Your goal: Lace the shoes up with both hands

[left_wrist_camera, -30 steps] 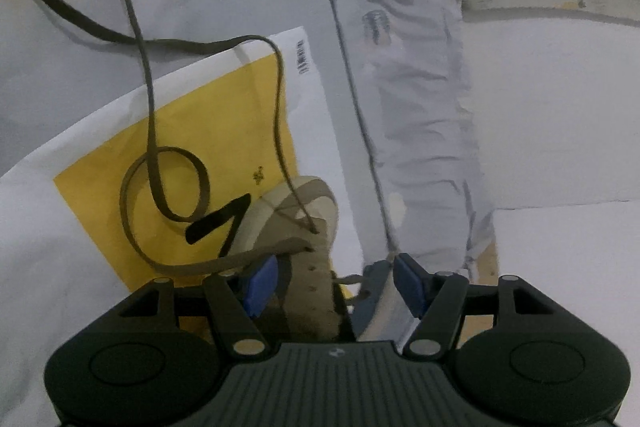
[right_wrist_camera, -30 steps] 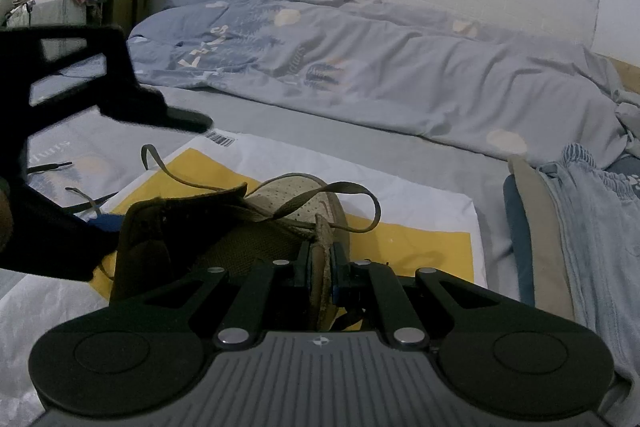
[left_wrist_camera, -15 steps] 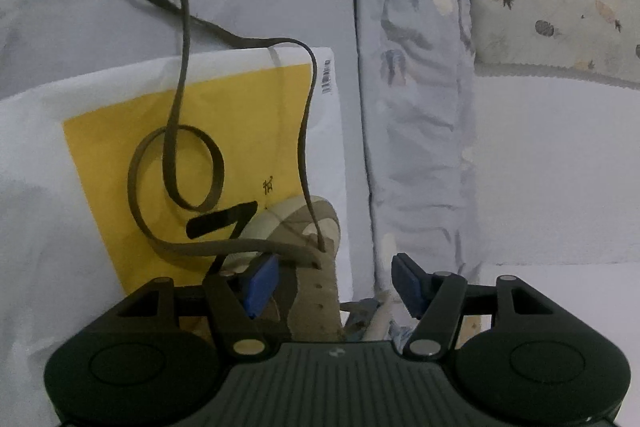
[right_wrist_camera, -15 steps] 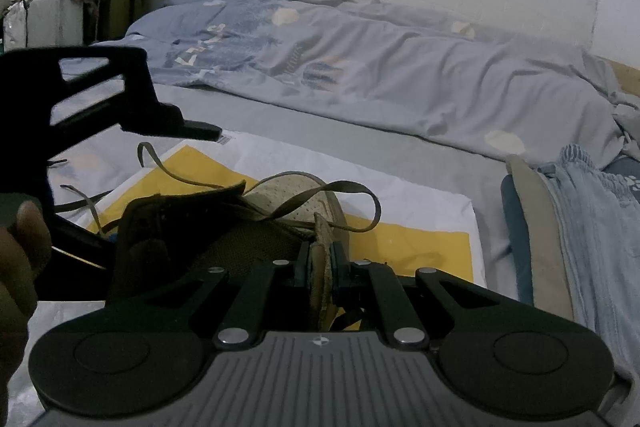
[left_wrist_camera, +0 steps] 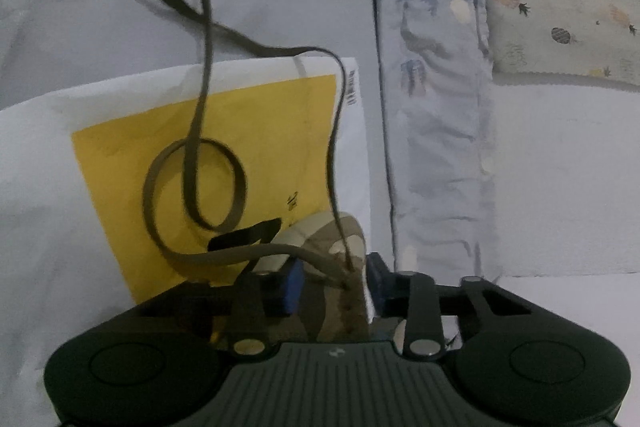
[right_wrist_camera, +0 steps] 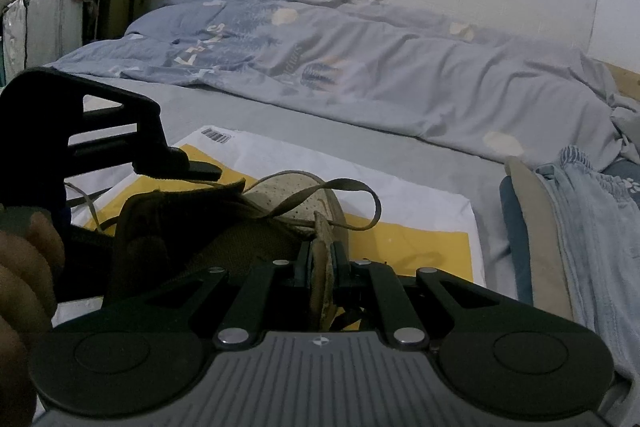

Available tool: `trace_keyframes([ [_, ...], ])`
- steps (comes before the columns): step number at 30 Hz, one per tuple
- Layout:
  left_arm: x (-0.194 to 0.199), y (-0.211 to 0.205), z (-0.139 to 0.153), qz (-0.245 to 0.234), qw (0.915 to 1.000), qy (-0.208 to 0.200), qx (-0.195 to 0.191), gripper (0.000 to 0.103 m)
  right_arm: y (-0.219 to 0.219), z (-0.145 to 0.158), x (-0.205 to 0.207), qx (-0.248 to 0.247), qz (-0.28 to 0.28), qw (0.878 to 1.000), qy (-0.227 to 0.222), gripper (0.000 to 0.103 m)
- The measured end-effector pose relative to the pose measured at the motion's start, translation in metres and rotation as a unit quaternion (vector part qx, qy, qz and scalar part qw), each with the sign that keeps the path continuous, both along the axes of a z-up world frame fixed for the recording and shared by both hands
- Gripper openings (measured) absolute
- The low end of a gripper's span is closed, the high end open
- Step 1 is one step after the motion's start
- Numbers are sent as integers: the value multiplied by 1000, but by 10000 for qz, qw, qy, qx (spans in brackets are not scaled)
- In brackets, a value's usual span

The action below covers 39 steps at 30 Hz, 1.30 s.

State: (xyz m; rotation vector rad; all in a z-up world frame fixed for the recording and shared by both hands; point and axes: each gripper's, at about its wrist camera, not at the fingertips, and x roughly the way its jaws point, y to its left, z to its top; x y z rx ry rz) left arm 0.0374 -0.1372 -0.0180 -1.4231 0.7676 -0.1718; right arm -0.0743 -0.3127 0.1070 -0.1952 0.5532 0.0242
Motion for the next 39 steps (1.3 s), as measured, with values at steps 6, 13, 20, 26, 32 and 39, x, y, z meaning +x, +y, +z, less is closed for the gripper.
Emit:
trace_keyframes([
  [6,6,0,5,20,9999,-75,131,6,1,-2,0,-43,-12,10000,-7,7],
  [13,5,5,12,107,9993,-165,309,0,3,-1,1,-49,-93,9999,7,7],
  [20,3,25,25,299,9986,-238,377,0,2,0,2,-31,-167,9999,34,7],
  [26,-3,56,32,640,9968,-282,397,0,2,1,2,-26,-164,9998,55,7],
  [32,-11,72,38,704,9957,-325,510,0,2,1,4,-29,-170,9998,85,7],
  [39,-16,81,41,665,9949,-304,701,0,2,0,4,-59,-164,9998,98,6],
])
